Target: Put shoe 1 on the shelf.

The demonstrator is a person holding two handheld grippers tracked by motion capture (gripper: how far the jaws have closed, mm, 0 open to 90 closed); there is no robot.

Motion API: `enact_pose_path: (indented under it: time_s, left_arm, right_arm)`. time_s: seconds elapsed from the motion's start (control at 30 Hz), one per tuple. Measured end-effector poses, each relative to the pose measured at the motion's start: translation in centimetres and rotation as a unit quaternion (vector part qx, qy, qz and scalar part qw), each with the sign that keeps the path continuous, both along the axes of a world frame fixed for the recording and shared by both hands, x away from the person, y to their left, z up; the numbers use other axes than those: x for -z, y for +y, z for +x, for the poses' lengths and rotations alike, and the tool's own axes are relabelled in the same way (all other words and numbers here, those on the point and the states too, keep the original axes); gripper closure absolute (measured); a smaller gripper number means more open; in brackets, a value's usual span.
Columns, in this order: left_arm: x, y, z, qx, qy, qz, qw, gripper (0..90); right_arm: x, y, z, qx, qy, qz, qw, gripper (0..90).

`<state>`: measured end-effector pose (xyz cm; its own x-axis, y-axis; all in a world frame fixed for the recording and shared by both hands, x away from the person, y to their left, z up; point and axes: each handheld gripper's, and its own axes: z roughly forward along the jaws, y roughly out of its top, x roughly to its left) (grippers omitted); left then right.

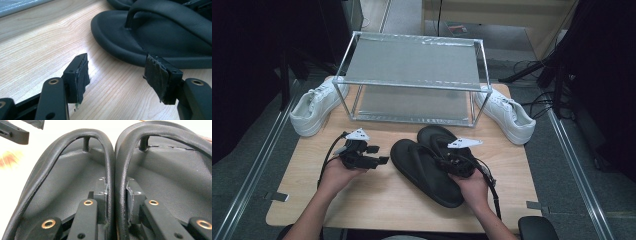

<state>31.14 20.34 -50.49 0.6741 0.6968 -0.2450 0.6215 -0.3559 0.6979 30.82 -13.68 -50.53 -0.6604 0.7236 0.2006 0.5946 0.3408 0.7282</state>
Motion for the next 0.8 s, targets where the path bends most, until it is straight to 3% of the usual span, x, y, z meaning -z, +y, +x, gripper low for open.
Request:
enact_pose_path:
  time_s: [0.37, 0.8]
  left_arm:
    - [0.2, 0.4, -0.6, -0.005, 0.002, 0.011, 0.9999, 35.9]
    - [0.6, 1.6, -2.1, -0.023, 0.005, 0.018, 0.9996, 35.8]
  right_arm:
    - [-0.8, -0.3, 0.5, 0.002, -0.012, 0.008, 0.9999, 75.0]
    - [-1.7, 0.9, 2.2, -0.017, -0.030, 0.006, 0.9994, 75.0]
